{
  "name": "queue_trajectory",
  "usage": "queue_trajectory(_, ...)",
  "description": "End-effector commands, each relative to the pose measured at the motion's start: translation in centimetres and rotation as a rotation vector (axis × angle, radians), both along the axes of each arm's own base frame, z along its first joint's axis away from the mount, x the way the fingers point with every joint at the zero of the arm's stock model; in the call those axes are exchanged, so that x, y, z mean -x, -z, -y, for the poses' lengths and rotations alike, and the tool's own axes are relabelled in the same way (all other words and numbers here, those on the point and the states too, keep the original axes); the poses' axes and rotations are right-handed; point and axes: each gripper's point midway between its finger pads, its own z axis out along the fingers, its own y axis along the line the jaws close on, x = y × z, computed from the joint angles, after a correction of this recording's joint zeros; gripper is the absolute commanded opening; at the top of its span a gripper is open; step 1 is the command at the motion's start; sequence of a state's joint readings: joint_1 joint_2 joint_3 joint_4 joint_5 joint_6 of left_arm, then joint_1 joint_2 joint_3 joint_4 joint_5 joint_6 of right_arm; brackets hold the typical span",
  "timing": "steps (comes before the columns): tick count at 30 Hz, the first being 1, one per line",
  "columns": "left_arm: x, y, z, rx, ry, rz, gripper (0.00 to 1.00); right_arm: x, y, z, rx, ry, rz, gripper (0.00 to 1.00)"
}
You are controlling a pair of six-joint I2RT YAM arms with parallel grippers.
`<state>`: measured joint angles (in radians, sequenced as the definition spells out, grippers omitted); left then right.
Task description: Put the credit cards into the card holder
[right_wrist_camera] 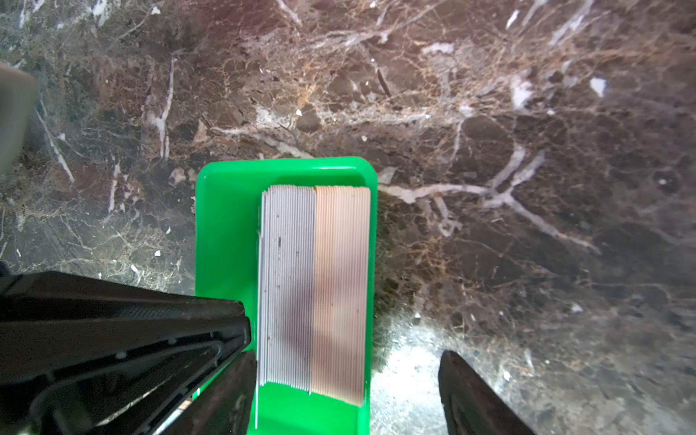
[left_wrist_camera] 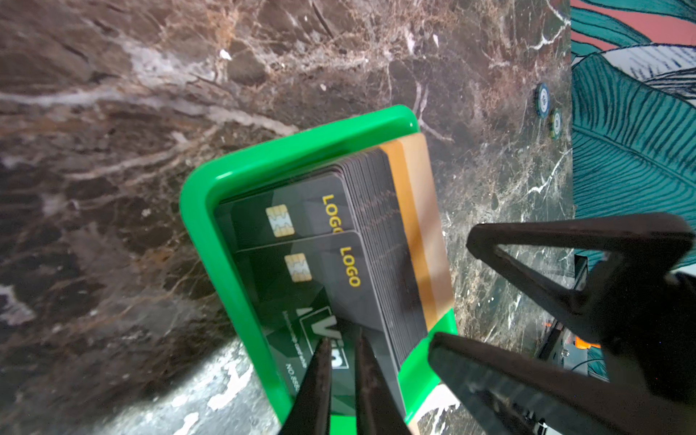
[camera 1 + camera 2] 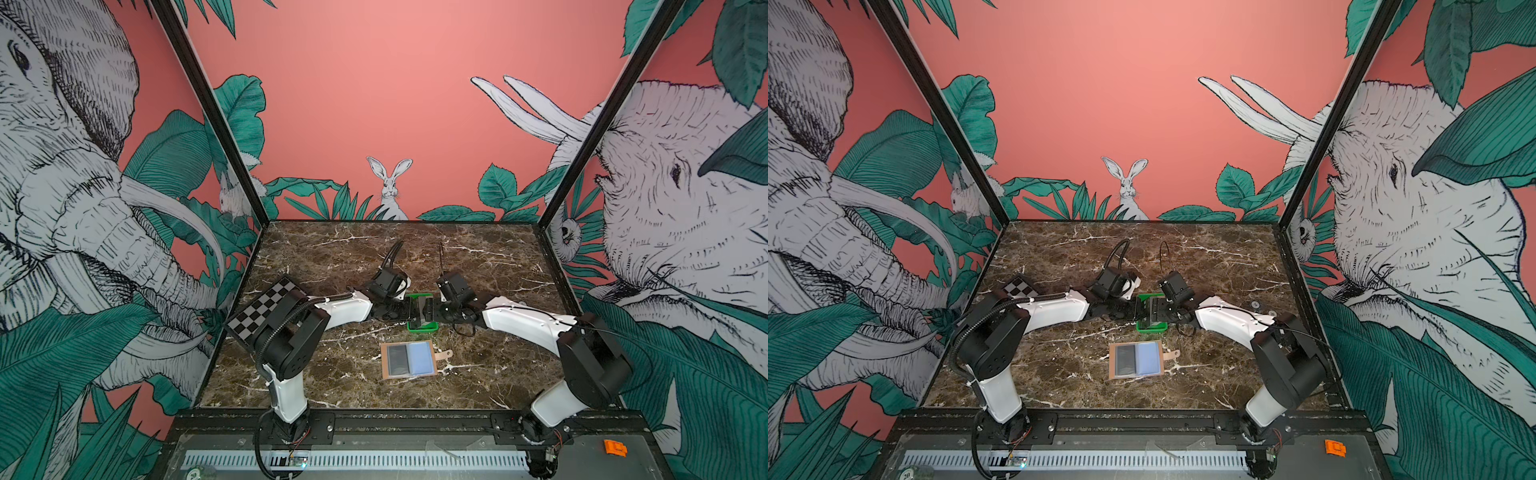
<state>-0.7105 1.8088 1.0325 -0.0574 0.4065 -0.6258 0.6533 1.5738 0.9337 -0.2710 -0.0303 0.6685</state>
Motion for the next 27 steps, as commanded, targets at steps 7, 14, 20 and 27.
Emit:
queue_trajectory(7,-0.3,0.1,0.4,0.005,-0.002,-0.018,0.18,0.3,-1.6,-0.4,-0.043,-0.033,0.018,0.75)
queue_trajectory(14,-0.3,-0.3,0.4,0.015,-0.006,-0.018,0.17,1.4,-2.3,-1.2,-0.156,-0.005,0.003,0.62)
queue_trajectory(20,-0.5,-2.1,0.6,0.051,-0.010,0.015,0.16,2.6,-2.9,-2.5,-0.218,-0.019,-0.011,0.44)
queue_trajectory(27,-0.1,-4.9,0.2,0.086,-0.004,0.071,0.15,3.2,-2.3,-3.8,-0.228,-0.032,-0.024,0.33)
